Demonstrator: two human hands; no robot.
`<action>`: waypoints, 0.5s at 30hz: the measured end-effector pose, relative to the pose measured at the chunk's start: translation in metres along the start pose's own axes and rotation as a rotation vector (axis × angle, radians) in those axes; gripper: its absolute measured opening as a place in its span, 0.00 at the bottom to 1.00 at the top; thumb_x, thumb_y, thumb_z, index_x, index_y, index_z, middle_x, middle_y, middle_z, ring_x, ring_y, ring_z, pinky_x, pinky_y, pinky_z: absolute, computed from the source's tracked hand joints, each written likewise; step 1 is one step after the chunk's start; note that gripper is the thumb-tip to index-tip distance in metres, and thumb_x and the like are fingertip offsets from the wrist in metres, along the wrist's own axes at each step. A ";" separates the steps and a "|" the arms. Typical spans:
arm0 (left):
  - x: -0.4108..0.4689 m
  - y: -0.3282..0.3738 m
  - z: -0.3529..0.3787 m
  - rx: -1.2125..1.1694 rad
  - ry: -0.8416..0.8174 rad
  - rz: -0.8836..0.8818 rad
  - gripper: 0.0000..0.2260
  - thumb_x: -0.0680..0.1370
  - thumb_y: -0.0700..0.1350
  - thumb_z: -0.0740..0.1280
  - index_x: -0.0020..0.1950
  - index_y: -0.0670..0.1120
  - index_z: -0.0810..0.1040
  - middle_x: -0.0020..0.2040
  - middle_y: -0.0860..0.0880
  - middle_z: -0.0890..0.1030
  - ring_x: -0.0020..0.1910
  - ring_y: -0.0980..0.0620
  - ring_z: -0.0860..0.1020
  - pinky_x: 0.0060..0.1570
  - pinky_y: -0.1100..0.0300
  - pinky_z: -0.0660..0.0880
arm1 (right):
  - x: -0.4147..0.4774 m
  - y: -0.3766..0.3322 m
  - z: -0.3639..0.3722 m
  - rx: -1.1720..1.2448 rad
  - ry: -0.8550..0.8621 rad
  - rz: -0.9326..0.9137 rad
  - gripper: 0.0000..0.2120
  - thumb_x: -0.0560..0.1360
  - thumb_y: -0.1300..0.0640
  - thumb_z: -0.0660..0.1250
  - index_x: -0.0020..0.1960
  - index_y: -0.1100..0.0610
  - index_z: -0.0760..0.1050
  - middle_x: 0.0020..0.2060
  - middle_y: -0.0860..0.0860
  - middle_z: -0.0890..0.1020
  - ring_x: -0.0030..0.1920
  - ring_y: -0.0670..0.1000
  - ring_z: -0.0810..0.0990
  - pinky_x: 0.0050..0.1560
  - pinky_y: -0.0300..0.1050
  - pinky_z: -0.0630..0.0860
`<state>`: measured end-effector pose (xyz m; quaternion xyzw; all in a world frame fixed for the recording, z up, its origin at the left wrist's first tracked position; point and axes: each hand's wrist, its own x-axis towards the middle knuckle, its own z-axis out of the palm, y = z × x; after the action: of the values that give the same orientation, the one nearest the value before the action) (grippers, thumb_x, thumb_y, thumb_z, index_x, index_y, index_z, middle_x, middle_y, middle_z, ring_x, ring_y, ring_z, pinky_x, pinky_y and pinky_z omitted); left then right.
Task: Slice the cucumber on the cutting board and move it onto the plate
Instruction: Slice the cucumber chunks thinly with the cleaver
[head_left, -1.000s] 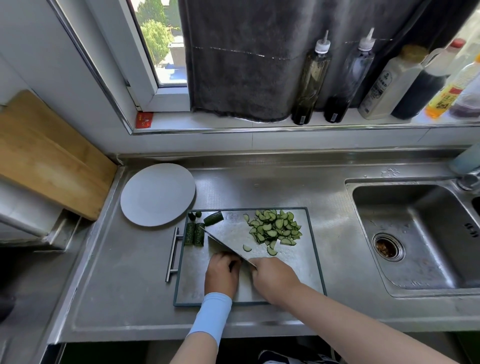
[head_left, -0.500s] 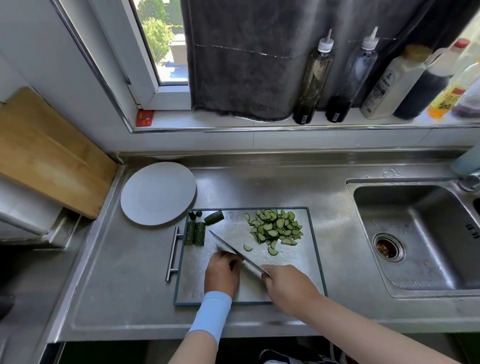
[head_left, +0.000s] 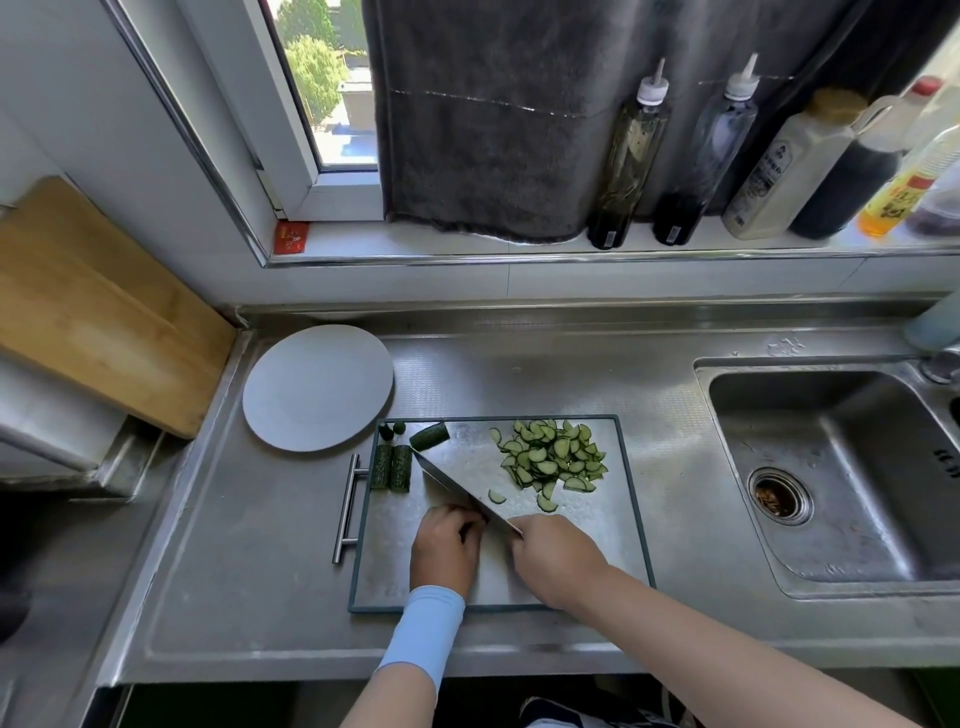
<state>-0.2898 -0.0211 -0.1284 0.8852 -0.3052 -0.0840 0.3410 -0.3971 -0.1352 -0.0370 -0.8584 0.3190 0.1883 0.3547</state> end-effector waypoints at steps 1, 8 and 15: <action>-0.001 0.000 0.000 0.001 0.001 0.007 0.06 0.68 0.37 0.76 0.40 0.46 0.84 0.39 0.51 0.81 0.42 0.50 0.77 0.44 0.71 0.65 | 0.001 -0.001 0.000 -0.007 0.001 -0.005 0.15 0.77 0.58 0.55 0.33 0.47 0.63 0.32 0.45 0.72 0.38 0.54 0.72 0.31 0.42 0.63; -0.002 0.001 0.001 -0.007 0.006 -0.013 0.05 0.68 0.37 0.76 0.40 0.46 0.83 0.39 0.51 0.80 0.42 0.49 0.77 0.44 0.70 0.65 | -0.003 0.000 -0.001 0.005 0.027 -0.028 0.17 0.80 0.56 0.55 0.33 0.46 0.63 0.31 0.45 0.72 0.35 0.51 0.70 0.32 0.44 0.64; 0.001 0.006 -0.002 -0.001 -0.003 -0.065 0.03 0.70 0.39 0.75 0.41 0.46 0.84 0.39 0.49 0.81 0.42 0.48 0.77 0.43 0.70 0.64 | -0.020 0.010 -0.003 0.008 0.043 -0.040 0.16 0.79 0.56 0.55 0.33 0.47 0.63 0.28 0.46 0.72 0.31 0.49 0.68 0.30 0.44 0.62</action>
<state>-0.2911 -0.0237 -0.1229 0.8943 -0.2767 -0.0966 0.3381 -0.4180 -0.1345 -0.0294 -0.8672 0.3099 0.1614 0.3548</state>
